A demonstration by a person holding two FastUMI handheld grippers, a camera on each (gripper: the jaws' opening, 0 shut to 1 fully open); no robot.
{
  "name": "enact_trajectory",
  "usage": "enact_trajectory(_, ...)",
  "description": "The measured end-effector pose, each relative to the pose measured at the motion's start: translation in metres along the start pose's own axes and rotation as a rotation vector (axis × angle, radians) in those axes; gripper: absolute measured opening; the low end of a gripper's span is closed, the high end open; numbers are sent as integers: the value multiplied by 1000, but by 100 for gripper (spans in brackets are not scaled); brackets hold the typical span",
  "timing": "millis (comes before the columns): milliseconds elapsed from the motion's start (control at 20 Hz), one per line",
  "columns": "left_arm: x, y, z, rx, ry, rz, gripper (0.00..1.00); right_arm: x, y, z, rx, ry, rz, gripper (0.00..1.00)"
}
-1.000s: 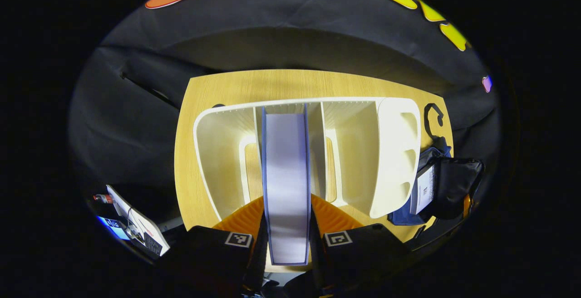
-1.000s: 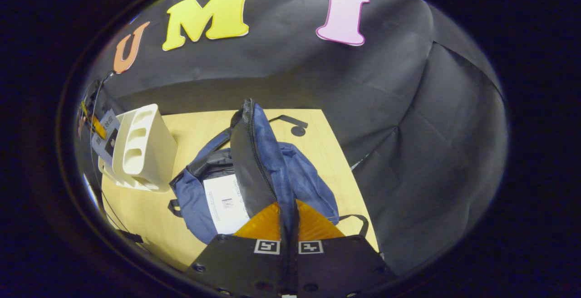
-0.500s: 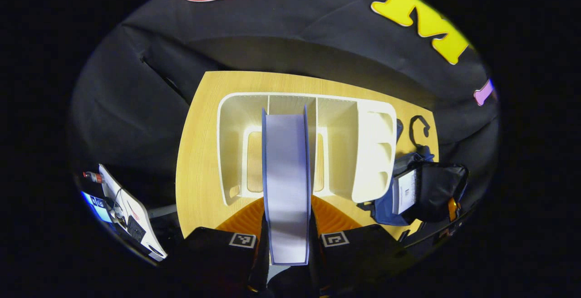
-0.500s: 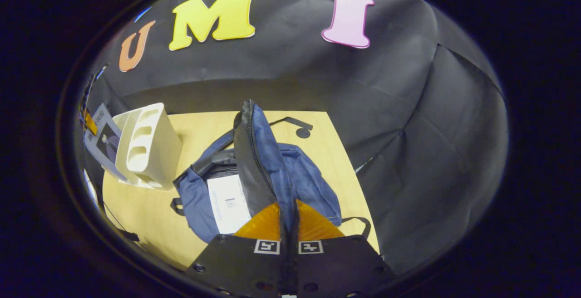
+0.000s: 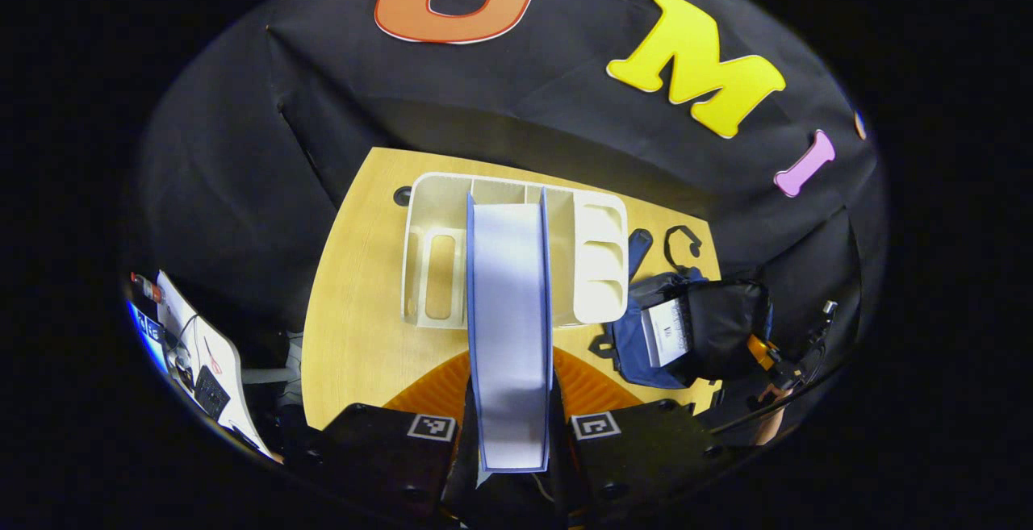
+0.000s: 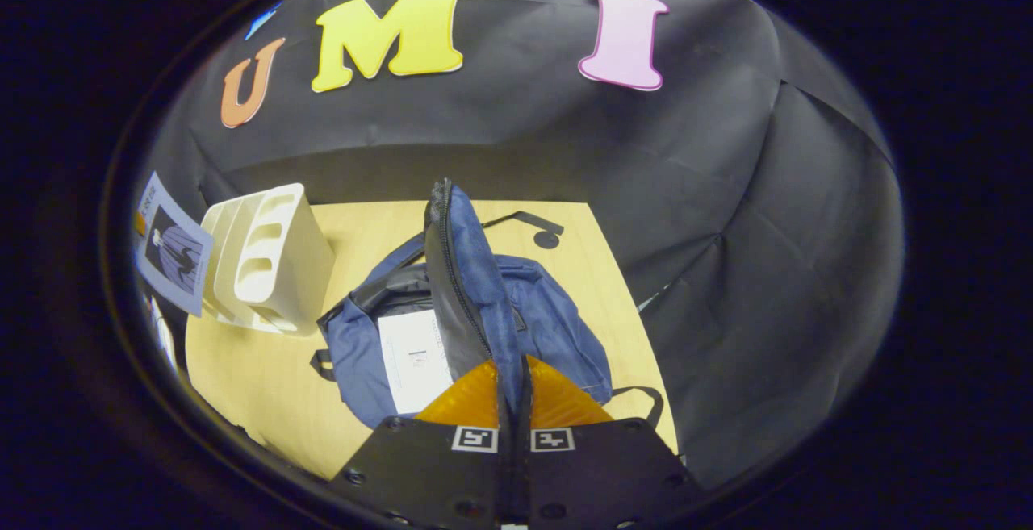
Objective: Open the schoolbag, grab two books from the bookshelf and put them into the schoolbag.
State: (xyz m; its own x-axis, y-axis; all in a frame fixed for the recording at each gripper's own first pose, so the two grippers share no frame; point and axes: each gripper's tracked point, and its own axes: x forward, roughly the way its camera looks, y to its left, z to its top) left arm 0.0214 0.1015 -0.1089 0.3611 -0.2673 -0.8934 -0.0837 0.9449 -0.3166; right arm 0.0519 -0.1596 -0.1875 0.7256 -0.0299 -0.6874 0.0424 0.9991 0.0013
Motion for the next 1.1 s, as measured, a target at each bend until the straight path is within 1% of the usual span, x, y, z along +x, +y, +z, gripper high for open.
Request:
enact_trajectory(150, -7, -29, -10, -20, -19, -114, 38, -2, 2, -1, -8, -2, -2, 0)
enact_trajectory(300, -3, -66, -20, -71, -15, -260, 38, -4, 2, -1, -6, -5, -8, 0)
enact_trajectory(350, 1, -81, -22, -82, -16, -311, 41, -4, 3, -2, -5, -4, -10, 0)
enact_trajectory(400, 5, -95, -24, -91, -21, -356, 38, -5, 3, -2, -5, -5, -12, 0)
enact_trajectory(550, 21, -137, -34, -108, -36, -485, 39, -6, 3, -3, -13, -8, -21, 0)
enact_trajectory(750, 51, -196, -56, -178, -19, -633, 38, -7, -2, -2, -11, -11, -32, 0)
enact_trajectory(850, 72, -219, -71, -227, 0, -672, 38, -7, -4, -3, -9, -12, -38, 0)
enact_trajectory(900, 83, -229, -79, -252, 12, -684, 38, -7, -6, -3, -14, -14, -43, 3)
enact_trajectory(950, 95, -238, -90, -268, 29, -694, 38, -6, -7, -2, -19, -16, -48, 3)
enact_trajectory(1000, 106, -247, -100, -276, 42, -700, 38, -7, -7, -2, -23, -18, -50, 0)
enact_trajectory(1050, 117, -254, -108, -275, 50, -700, 43, -7, -7, -3, -25, -18, -50, 0)
enact_trajectory(1100, 130, -261, -115, -272, 49, -699, 38, -7, -8, -3, -27, -17, -51, 0)
